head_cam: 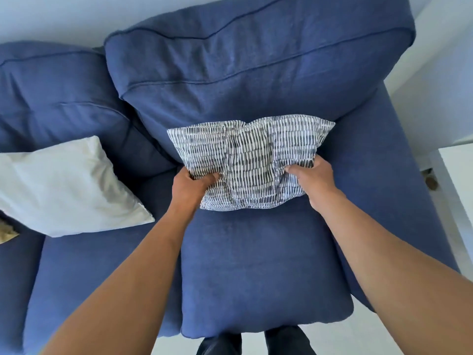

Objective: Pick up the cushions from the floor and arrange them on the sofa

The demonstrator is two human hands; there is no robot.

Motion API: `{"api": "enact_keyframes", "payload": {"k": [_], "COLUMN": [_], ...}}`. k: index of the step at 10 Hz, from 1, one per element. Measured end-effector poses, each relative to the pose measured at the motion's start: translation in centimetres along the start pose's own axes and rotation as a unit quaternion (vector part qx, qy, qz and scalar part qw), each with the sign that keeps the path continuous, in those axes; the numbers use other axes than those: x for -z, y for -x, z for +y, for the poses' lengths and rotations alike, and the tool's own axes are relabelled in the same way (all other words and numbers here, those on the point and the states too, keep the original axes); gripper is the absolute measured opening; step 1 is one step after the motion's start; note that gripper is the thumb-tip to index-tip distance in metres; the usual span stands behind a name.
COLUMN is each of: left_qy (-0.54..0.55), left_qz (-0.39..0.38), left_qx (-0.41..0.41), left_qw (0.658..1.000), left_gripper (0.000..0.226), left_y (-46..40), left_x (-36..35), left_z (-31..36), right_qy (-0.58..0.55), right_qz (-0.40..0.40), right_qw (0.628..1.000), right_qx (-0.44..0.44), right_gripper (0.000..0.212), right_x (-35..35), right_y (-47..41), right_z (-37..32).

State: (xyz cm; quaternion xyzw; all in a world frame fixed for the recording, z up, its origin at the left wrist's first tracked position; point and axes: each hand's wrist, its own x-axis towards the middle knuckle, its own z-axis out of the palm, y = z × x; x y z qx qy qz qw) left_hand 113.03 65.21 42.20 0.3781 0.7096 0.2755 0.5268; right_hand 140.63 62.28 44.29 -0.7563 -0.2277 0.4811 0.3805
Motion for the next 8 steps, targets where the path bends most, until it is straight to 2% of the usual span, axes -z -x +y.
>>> {"api": "enact_keyframes", "payload": {"k": [2, 3, 4, 5, 6, 7, 8], "left_qy": [-0.017, 0.059, 0.089, 0.079, 0.088, 0.078, 0.014], "left_qz": [0.005, 0.056, 0.068, 0.079, 0.132, 0.144, 0.145], "left_qx": [0.056, 0.051, 0.052, 0.034, 0.021, 0.03, 0.052], "left_qw": [0.998, 0.995, 0.992, 0.993, 0.987, 0.986, 0.988], "left_gripper": [0.065, 0.048, 0.028, 0.019, 0.024, 0.031, 0.064], "left_y": [-3.4, -6.2, -7.8, -8.4, -8.2, -6.4, -3.9], "left_x": [-0.8, -0.3, 0.0, -0.1, -0.2, -0.2, -0.3], "left_z": [0.1, 2.6, 4.9, 6.6, 6.8, 5.8, 3.9], "right_qy": [0.1, 0.0, -0.061, 0.029, 0.051, 0.036, 0.046], "right_qz": [-0.024, 0.023, 0.021, 0.039, 0.079, 0.02, -0.01], "right_qw": [0.992, 0.999, 0.998, 0.998, 0.993, 0.998, 0.999], "right_qx": [-0.068, -0.036, -0.02, 0.047, 0.065, 0.044, 0.025], "right_gripper": [0.069, 0.082, 0.077, 0.032, 0.017, 0.04, 0.069], "right_x": [0.1, 0.3, 0.2, 0.4, 0.8, 1.2, 1.7], "right_y": [-7.0, -9.6, -10.9, -11.9, -12.1, -10.6, -9.0], "right_z": [0.9, -0.5, -2.1, -2.9, -2.5, -1.8, -0.9]}}
